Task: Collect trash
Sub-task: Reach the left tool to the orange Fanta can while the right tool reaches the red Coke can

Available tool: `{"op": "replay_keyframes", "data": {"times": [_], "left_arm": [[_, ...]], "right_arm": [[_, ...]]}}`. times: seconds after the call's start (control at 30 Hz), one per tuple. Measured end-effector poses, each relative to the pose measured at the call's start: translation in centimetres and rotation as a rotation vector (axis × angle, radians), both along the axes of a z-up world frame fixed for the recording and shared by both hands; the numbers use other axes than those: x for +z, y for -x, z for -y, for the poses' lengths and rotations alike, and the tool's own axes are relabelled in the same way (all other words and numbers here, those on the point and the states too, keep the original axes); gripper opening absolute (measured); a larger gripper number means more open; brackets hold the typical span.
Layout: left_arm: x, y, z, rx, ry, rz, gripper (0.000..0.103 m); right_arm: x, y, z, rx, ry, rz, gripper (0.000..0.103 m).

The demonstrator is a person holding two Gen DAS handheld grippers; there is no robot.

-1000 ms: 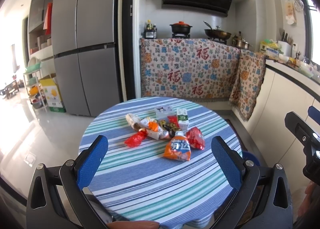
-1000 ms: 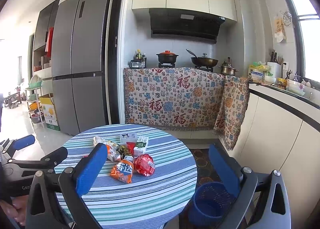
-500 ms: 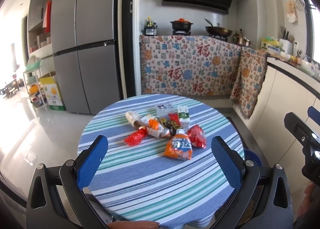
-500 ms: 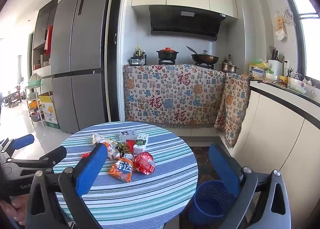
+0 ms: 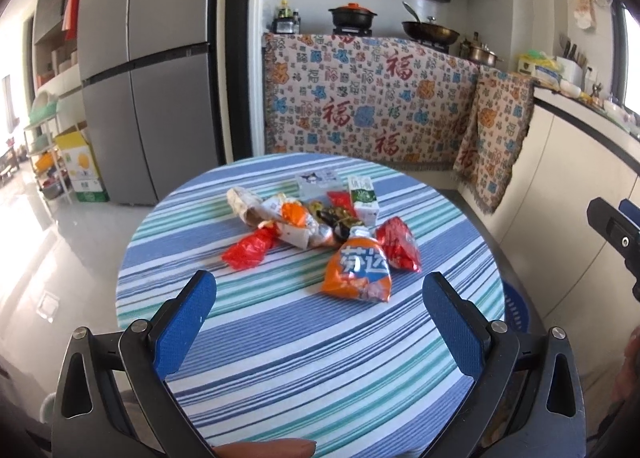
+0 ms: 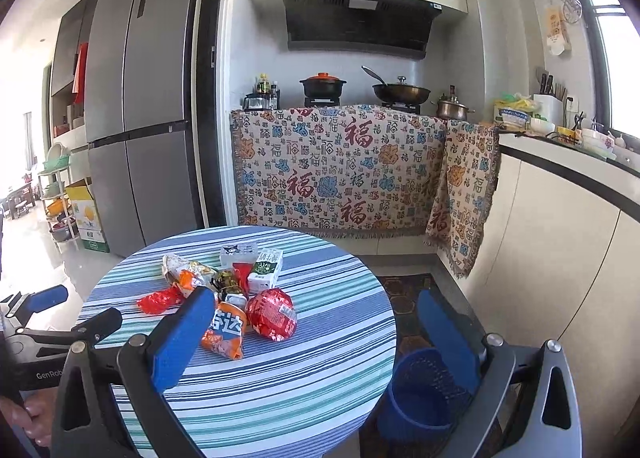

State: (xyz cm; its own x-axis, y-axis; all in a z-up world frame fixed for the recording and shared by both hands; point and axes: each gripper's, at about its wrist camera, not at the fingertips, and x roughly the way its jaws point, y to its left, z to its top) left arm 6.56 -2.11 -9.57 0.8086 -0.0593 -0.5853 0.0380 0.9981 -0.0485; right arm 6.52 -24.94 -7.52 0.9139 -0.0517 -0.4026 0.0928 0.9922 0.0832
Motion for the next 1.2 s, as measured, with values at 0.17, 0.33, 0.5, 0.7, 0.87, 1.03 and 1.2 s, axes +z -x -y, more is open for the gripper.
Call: {"op": "replay_keyframes", "data": {"times": [0.17,0.33,0.5,0.7,0.87,1.03,1.2], "left_arm": [[-4.1,-2.9,1.5,-0.055,0.031,-0.096,0.103],[-7.1,-5.4,3.9,-0.084,-0.002,-0.161,0.103],[-9.4,-8.8,6.5,-0.066,0.000,-0.194,0.103],[-13.0,-12.5,7.9,0.056,-0.081,-0.216,0.103],[-14.1,-13.2,4.8,0.123,-0.112,-0.239,0.103],[-13.8,-11.7,0.0,0.177,-0.126,-0.254,0.103],[-14.9,-10.8,-3.0,0.166,-0.083,-0.296,0.103]], "right_arm": [[-4.3,-2.6,0.9,-0.030,0.009,-0.082,0.103],[-8.0,-4.2,1.9,-0.058,0.030,-0.145,0.103],[-10.8,-5.1,2.9,-0.075,0.016,-0.208,0.103],[-12.3,-5.6,3.0,-0.071,0.023,-0.248,0.103],[-12.7,-5.9,2.7,-0.060,0.025,-0.261,0.103],[-12.8,-6.1,2.0,-0.042,0.028,-0.262,0.103],[-13.3,-6.7,0.4,-0.001,0.032,-0.282,0.103]]}}
